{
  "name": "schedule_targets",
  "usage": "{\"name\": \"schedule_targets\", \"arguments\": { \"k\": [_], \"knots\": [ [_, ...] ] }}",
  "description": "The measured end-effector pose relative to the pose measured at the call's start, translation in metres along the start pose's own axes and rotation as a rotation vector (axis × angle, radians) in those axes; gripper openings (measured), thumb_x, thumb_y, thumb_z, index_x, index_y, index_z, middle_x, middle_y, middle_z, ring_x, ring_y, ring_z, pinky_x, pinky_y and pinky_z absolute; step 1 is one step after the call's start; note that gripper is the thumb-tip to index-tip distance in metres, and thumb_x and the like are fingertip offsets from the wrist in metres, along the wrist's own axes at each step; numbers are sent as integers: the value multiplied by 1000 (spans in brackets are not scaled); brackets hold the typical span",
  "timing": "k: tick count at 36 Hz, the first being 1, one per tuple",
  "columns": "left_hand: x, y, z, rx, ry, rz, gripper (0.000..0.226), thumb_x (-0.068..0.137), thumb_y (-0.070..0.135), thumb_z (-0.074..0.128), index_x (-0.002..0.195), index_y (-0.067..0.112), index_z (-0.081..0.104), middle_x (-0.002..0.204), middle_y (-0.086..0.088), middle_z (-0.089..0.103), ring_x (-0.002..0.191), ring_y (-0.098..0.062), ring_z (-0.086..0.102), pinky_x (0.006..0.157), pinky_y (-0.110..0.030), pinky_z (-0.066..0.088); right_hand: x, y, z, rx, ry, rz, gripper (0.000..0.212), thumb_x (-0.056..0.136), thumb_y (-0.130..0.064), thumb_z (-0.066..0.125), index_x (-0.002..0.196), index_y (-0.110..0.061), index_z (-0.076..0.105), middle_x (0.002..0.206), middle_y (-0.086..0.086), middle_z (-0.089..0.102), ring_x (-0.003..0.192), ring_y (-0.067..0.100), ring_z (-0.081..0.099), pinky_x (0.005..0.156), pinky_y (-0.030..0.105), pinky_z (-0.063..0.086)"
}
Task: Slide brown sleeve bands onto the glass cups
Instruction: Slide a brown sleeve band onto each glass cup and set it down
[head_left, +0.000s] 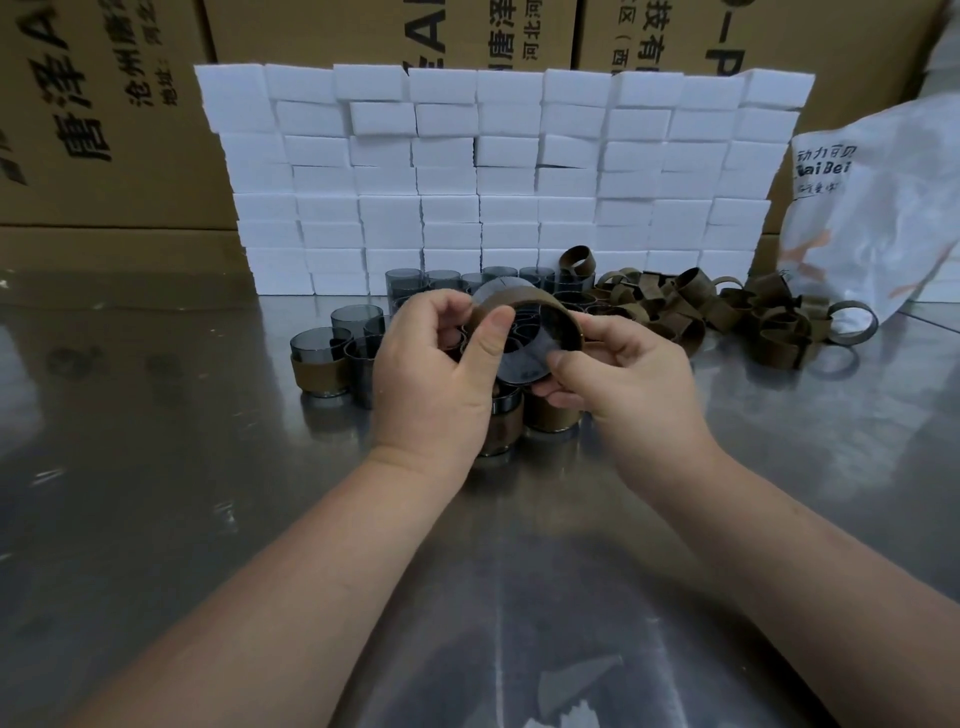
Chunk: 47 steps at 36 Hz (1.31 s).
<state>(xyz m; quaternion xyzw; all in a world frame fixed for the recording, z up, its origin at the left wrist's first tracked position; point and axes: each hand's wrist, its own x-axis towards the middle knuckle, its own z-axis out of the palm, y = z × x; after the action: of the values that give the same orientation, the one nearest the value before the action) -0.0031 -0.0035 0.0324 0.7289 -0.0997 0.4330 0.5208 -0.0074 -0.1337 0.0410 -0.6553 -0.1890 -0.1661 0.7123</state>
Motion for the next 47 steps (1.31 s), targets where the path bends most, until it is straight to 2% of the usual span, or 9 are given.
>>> {"name": "schedule_targets", "arguments": {
  "k": [5,8,11,14,22,28,33,39,47],
  "knots": [
    [-4,0,2,-104,-170,-125,91,69,75,26,138,17,38,135,5,45,119,-7,46,102,-20,35,-1,2,1,-13,-8,-42,19,82,-5,65,89,-23,65,65,-9,70,59,4,64,59,17,53],
    [-5,4,2,-217,-193,-201,83,70,74,26,127,19,51,122,5,59,114,-18,55,98,-41,43,-1,3,0,-51,13,-26,17,83,-22,67,100,-18,65,71,-7,69,62,4,63,59,17,52],
    [-6,10,3,-284,-161,-212,54,76,68,31,102,30,59,92,23,64,91,-9,61,81,-28,47,2,2,0,-13,25,86,33,88,-45,51,103,-18,64,89,0,67,74,8,61,67,27,51],
    [-10,9,6,-288,-237,-234,82,68,73,34,129,21,48,123,7,57,115,-11,53,100,-33,42,4,0,0,55,46,167,45,97,-45,29,115,-17,59,110,0,66,96,10,63,76,28,49],
    [-19,11,9,-408,-402,-251,67,75,45,41,138,21,36,137,4,45,126,-4,42,107,-24,33,-1,3,0,236,-44,247,44,94,-48,34,113,-17,59,112,7,68,101,15,66,88,30,52],
    [-18,16,14,-793,-331,-468,32,89,26,37,116,22,54,112,6,60,98,-2,61,80,-17,51,-2,5,4,111,-20,164,51,84,-49,43,112,-9,58,114,17,63,100,21,62,91,36,50],
    [-9,20,11,-998,-254,-673,42,93,36,27,109,10,56,106,-11,58,98,-22,58,85,-35,49,-3,9,6,105,-121,157,41,79,-48,45,108,-21,58,102,-1,67,95,10,64,83,27,51],
    [-11,19,13,-920,-183,-630,46,96,43,25,95,11,58,84,-6,60,78,-18,60,73,-32,49,-6,6,11,376,-98,351,73,69,-62,52,114,-4,57,112,15,63,91,19,66,72,27,55],
    [-23,23,19,-880,-177,-466,44,93,43,25,97,13,57,69,3,66,76,-12,64,75,-32,53,-11,0,14,560,-30,277,46,94,-46,33,105,-5,52,102,23,57,88,27,60,69,29,56]
  ]
}}
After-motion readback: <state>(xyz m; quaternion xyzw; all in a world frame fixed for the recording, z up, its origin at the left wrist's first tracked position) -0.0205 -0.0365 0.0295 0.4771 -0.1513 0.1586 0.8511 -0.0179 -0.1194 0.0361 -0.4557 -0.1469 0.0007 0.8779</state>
